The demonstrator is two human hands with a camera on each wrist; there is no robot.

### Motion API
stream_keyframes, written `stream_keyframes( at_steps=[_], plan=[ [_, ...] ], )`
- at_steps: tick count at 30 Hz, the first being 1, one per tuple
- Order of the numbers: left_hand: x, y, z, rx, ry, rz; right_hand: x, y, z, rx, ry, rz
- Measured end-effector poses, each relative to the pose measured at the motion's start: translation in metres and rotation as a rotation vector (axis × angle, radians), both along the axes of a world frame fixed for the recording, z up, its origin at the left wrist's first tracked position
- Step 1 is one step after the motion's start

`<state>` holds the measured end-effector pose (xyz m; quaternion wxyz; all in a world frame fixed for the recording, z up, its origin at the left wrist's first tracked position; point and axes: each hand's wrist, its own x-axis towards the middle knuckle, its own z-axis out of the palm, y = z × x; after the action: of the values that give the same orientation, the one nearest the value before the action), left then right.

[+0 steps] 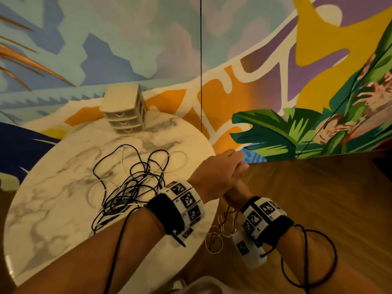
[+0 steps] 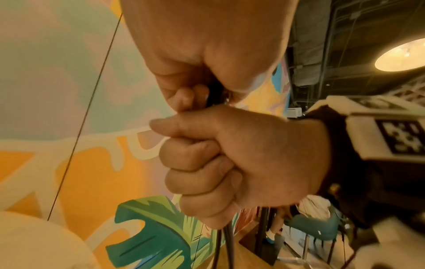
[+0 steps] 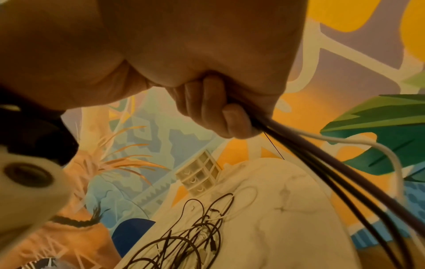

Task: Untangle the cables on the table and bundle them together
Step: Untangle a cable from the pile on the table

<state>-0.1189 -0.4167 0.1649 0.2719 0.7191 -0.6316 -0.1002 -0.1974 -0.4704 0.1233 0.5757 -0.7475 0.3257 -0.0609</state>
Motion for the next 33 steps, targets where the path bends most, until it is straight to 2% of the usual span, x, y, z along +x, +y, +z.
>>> stream_keyframes(
  at_steps=[3, 6, 9, 12, 15, 16, 21, 26, 29, 31, 33],
  plan=[
    [0.021, 0.015, 0.003, 0.031, 0.157, -0.027, 0.011, 0.005, -0.005, 0.097, -0.199, -0.107],
    [0.061, 0.044, -0.015, 0.109, 0.169, 0.137, 0.017, 0.002, -0.014, 0.101, -0.09, -0.135],
    [0.098, 0.092, -0.052, 0.561, 0.037, 0.138, 0.024, 0.004, -0.023, 0.23, -0.001, -0.2],
    [0.108, 0.149, -0.088, 0.738, -0.275, 0.151, 0.034, 0.009, -0.037, 0.282, 0.034, -0.203],
    [0.103, 0.208, -0.128, 1.116, -0.245, 0.18, 0.039, 0.016, -0.046, 0.343, 0.047, -0.208],
    [0.099, 0.224, -0.139, 1.17, -0.222, 0.184, 0.04, 0.019, -0.049, 0.348, 0.051, -0.205],
    [0.075, 0.254, -0.171, 1.146, -0.29, 0.263, 0.039, 0.033, -0.056, 0.353, 0.077, -0.143],
    [0.086, 0.256, -0.172, 0.919, -0.221, 0.583, 0.036, 0.047, -0.062, 0.365, 0.105, -0.125],
    [0.099, 0.26, -0.171, 0.917, -0.171, 0.728, 0.035, 0.055, -0.064, 0.365, 0.111, -0.126],
    [0.102, 0.26, -0.173, 0.913, -0.125, 0.729, 0.036, 0.062, -0.07, 0.336, 0.144, -0.092],
    [0.1, 0.254, -0.169, 0.79, -0.086, 0.718, 0.037, 0.07, -0.074, 0.325, 0.172, -0.067]
  ],
)
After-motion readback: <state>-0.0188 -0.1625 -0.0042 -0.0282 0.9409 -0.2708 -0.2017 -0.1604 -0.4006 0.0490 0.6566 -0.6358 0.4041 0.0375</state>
